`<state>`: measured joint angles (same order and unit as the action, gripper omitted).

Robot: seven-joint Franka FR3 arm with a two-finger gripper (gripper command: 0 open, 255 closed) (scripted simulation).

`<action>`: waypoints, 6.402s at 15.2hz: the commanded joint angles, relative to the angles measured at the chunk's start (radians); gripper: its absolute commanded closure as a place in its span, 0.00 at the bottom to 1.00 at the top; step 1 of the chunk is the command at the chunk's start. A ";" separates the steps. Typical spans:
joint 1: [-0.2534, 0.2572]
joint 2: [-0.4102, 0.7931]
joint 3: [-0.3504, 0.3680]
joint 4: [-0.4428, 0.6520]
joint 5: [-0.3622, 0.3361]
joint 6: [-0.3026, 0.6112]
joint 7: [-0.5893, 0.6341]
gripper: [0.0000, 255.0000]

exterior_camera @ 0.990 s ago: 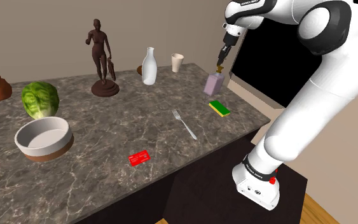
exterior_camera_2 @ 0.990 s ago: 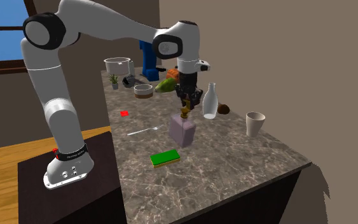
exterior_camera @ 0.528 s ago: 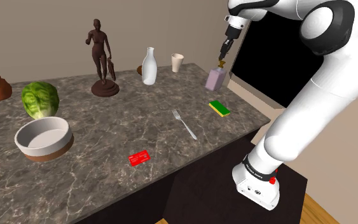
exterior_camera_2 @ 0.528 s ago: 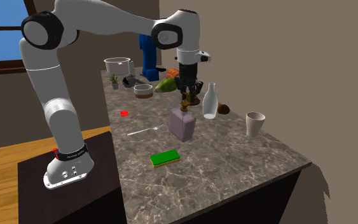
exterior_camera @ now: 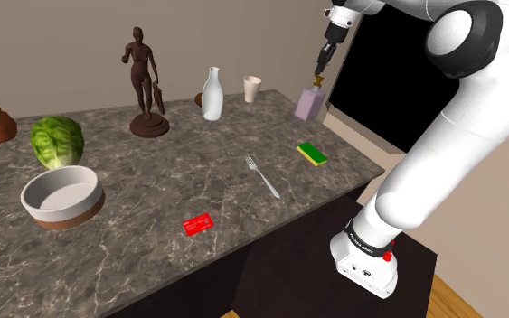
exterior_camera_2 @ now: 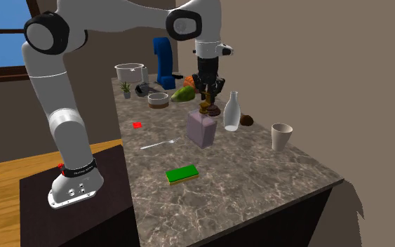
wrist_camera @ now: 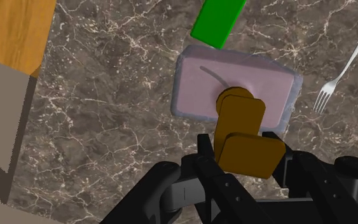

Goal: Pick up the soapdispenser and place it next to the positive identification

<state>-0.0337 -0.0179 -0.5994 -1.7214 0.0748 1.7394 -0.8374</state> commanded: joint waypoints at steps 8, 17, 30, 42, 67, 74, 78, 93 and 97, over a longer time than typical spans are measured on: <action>-0.005 0.027 -0.006 0.149 0.014 -0.128 -0.002 1.00; -0.022 0.082 -0.019 0.332 0.048 -0.267 -0.014 1.00; 0.015 0.074 0.001 0.464 0.043 -0.400 0.057 1.00; 0.182 -0.201 0.230 0.171 -0.090 -0.329 0.426 1.00; 0.399 -0.143 0.648 0.210 -0.053 -0.300 1.062 1.00; 0.416 -0.148 0.673 0.133 -0.053 -0.227 1.101 1.00; 0.416 -0.171 0.672 0.051 -0.051 -0.168 1.100 1.00; 0.417 -0.220 0.672 -0.205 -0.047 0.039 1.095 1.00; 0.417 -0.225 0.673 -0.264 -0.047 0.093 1.094 1.00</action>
<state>0.3829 -0.2416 0.0729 -1.9709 0.0280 1.8186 0.2560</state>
